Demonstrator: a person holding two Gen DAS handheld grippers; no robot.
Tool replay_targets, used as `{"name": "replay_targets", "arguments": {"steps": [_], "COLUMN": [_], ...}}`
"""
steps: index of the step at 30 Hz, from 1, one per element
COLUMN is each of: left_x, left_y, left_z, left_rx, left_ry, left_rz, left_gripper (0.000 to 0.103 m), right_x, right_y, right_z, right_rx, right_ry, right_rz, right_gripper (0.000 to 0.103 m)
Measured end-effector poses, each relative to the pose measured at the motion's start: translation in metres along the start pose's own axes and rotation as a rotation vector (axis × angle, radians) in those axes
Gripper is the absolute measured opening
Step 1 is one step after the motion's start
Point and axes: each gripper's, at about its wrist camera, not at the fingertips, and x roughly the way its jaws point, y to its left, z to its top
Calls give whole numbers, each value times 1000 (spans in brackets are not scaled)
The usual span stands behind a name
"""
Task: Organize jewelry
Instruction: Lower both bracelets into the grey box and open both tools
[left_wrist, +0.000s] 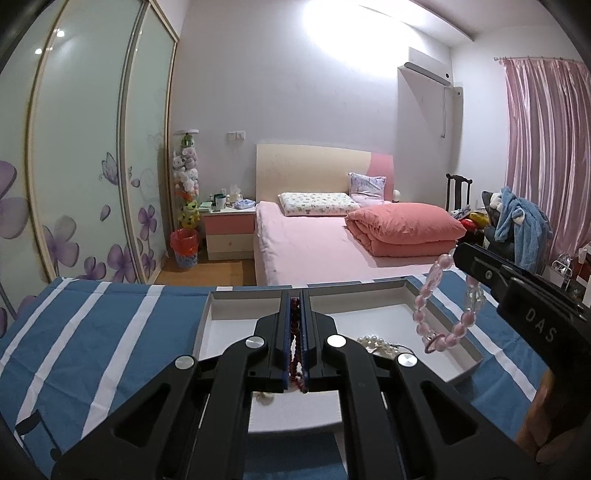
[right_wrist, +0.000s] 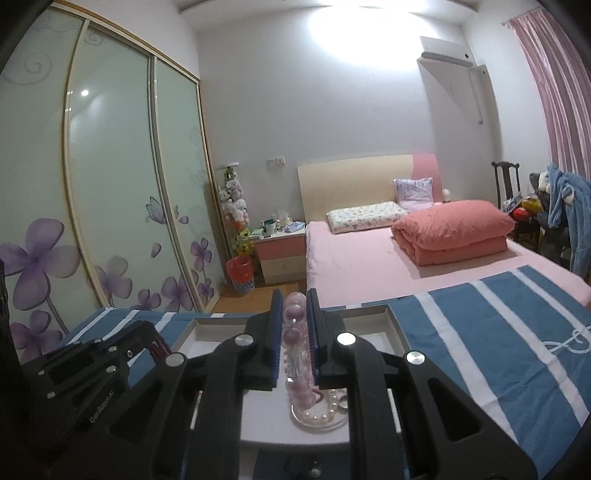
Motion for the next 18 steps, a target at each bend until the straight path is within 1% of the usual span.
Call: {"name": "replay_targets", "arguments": {"steps": [5,12,18], "left_x": [14,30,46], "left_y": [1,-1,-2], "left_z": [1,5,2], "left_rx": [-19,-28,-28], "left_ry": [27,44,79], "left_rz": [-10,-43,-48], "left_gripper": [5,5,5], "right_x": [24,58,78], "right_y": [-1,-8,-12], "right_z": [-1,-7,-14], "right_rx": [16,53,58], "right_ry": [41,107,159], "right_rz": [17,44,34], "right_gripper": [13,13,14]}}
